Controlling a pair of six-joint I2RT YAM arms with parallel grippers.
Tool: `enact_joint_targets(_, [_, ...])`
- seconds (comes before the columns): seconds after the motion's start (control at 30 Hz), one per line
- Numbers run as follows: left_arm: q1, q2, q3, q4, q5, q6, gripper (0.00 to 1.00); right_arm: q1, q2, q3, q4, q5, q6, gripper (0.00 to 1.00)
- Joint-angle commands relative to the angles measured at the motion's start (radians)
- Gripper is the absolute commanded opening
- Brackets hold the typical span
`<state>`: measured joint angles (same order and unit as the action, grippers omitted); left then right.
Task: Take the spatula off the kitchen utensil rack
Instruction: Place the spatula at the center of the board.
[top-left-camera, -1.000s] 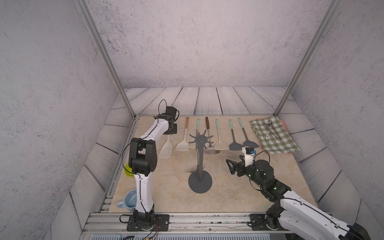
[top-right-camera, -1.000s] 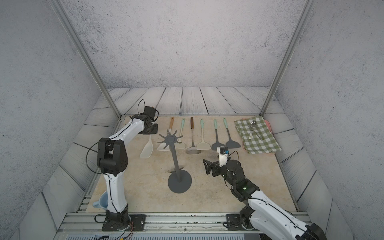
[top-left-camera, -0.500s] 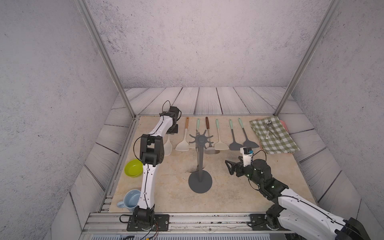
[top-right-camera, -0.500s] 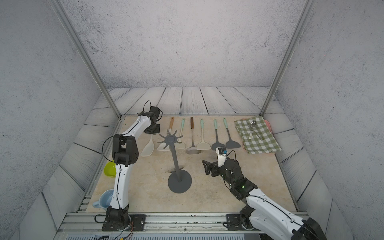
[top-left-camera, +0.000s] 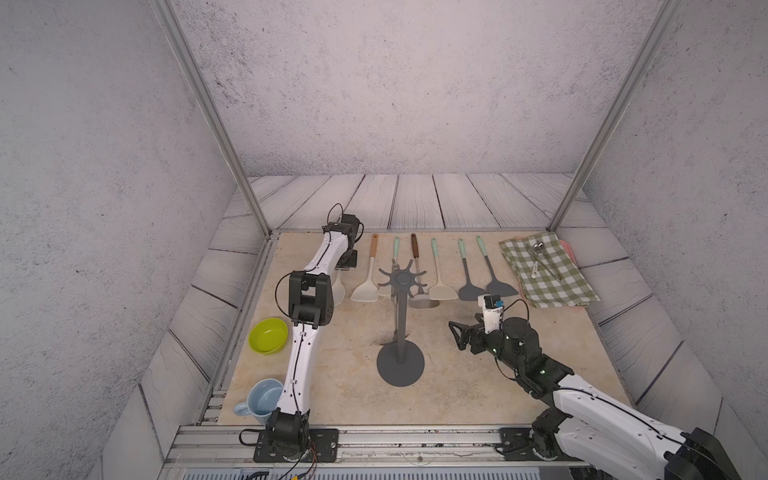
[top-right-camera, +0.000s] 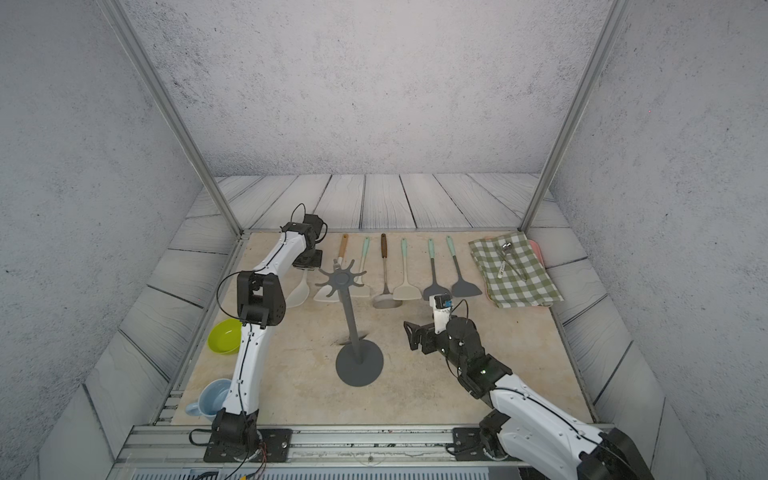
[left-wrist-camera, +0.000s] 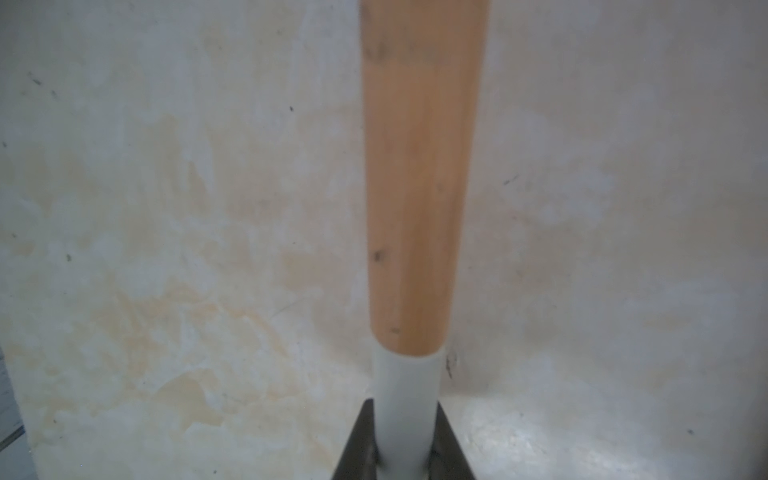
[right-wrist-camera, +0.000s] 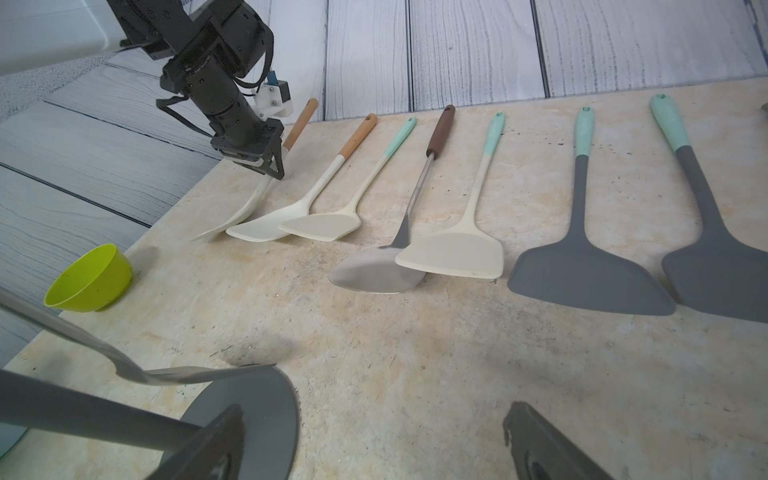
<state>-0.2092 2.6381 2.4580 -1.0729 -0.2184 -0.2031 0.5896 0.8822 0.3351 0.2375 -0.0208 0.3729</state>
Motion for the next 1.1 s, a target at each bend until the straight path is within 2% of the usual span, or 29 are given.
enact_joint_targets(0.0, [-0.002, 0.055, 0.025, -0.001, 0.101, -0.032, 0.00, -0.002, 0.003, 0.016, 0.015, -0.007, 0.001, 0.99])
enact_joint_targets(0.2, [-0.006, 0.054, 0.036, 0.001, 0.134, -0.033, 0.00, -0.001, 0.011, 0.019, 0.018, -0.013, 0.003, 0.99])
enact_joint_targets(0.6, [-0.006, 0.024, 0.047, -0.007, 0.154, -0.013, 0.25, 0.000, 0.004, 0.019, 0.016, -0.013, 0.002, 0.99])
enact_joint_targets(0.73, [-0.006, -0.004, 0.056, -0.023, 0.151, -0.002, 0.29, -0.002, 0.008, 0.021, 0.016, -0.019, 0.000, 0.99])
enact_joint_targets(0.87, [-0.006, -0.077, 0.036, -0.041, 0.150, 0.001, 0.34, -0.001, 0.010, 0.021, 0.016, -0.027, 0.001, 0.99])
enact_joint_targets(1.07, [0.003, -0.265, -0.069, -0.042, 0.170, -0.025, 0.45, 0.000, 0.023, 0.028, 0.012, -0.048, -0.009, 0.99])
